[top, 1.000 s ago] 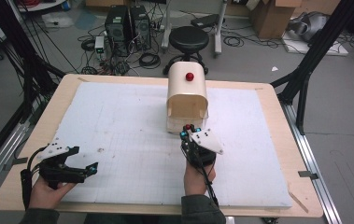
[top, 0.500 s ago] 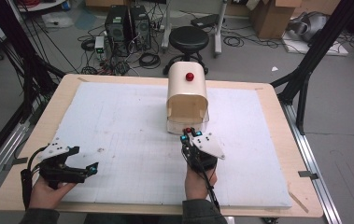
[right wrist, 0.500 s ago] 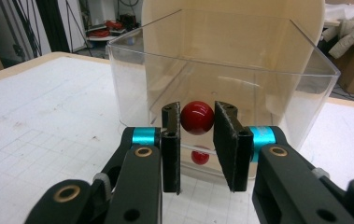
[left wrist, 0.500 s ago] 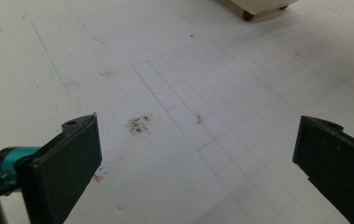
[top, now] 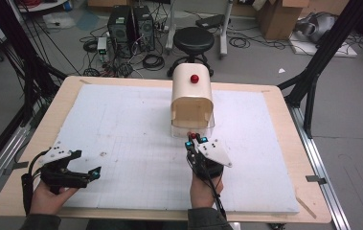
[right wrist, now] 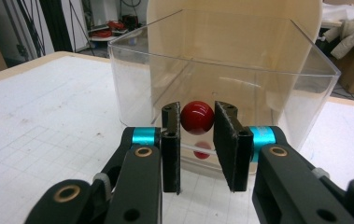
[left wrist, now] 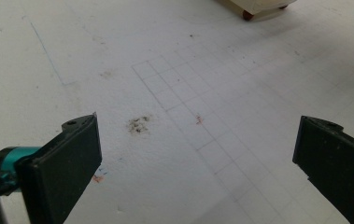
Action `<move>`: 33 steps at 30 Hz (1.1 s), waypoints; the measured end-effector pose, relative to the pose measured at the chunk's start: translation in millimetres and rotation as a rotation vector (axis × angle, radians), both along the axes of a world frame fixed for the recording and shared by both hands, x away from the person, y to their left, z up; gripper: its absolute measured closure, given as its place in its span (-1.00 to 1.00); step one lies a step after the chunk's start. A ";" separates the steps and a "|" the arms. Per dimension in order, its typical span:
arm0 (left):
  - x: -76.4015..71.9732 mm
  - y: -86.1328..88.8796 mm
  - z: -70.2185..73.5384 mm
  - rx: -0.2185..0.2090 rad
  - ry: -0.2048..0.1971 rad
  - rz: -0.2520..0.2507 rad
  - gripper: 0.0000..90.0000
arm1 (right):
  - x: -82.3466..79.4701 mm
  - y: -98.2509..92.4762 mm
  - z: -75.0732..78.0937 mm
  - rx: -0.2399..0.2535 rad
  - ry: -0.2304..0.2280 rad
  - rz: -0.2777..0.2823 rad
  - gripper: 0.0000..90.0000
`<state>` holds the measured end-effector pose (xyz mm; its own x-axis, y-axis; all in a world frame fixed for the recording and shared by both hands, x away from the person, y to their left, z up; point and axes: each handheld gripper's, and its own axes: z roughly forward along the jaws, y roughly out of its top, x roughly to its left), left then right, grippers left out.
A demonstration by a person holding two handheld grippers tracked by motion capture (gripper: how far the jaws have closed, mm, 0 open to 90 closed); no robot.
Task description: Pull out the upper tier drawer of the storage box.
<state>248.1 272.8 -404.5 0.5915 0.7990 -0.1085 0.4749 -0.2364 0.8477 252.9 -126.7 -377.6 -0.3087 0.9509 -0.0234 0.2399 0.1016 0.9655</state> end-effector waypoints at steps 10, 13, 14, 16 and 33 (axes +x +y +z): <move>0.0 0.1 0.0 0.001 0.000 -0.001 -0.96 | -1.6 -0.8 -1.8 0.012 -0.011 -0.002 0.61; -0.1 0.3 0.2 0.000 -0.002 0.003 -0.96 | -3.0 -1.2 -2.3 0.015 -0.015 0.002 0.59; -0.1 0.3 0.3 0.000 -0.003 0.003 -0.96 | -3.0 -1.2 -2.3 0.015 -0.015 0.002 0.59; -0.1 0.4 0.4 0.001 -0.004 0.002 -0.96 | -3.8 -2.0 -2.6 0.020 -0.018 -0.002 0.54; 0.5 -0.8 0.1 0.002 -0.001 0.001 -0.96 | -10.0 -18.9 -3.3 0.034 -0.009 0.053 0.23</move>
